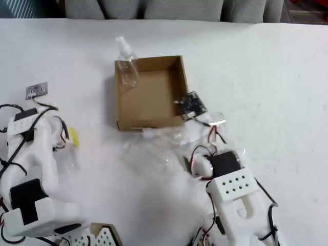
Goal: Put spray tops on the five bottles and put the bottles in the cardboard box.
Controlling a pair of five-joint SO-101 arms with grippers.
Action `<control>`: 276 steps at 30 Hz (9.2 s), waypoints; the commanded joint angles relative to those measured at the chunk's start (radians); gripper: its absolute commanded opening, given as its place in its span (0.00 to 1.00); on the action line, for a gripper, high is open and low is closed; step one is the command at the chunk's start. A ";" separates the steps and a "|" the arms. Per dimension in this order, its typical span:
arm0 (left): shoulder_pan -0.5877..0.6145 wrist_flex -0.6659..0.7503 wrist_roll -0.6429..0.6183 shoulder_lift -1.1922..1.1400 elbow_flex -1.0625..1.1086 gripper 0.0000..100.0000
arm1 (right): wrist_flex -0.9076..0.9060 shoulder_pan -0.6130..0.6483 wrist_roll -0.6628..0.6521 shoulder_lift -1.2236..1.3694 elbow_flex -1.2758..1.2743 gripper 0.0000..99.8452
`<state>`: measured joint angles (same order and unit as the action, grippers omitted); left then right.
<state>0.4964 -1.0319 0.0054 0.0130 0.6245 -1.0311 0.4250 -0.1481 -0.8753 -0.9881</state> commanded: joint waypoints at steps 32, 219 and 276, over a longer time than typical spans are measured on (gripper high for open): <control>0.016 0.038 -0.003 0.012 -0.025 0.02 | 0.130 -0.101 -0.235 0.461 0.091 0.15; -0.002 0.058 0.123 0.012 -0.003 0.02 | -0.414 -0.900 0.463 1.718 1.714 0.14; -0.417 0.138 -0.003 1.067 0.147 0.02 | -0.618 -0.585 -0.071 0.240 1.189 0.02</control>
<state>0.1235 -0.9996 0.0084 0.8984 0.7150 -1.6970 -0.2163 -0.2018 -0.5639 0.2010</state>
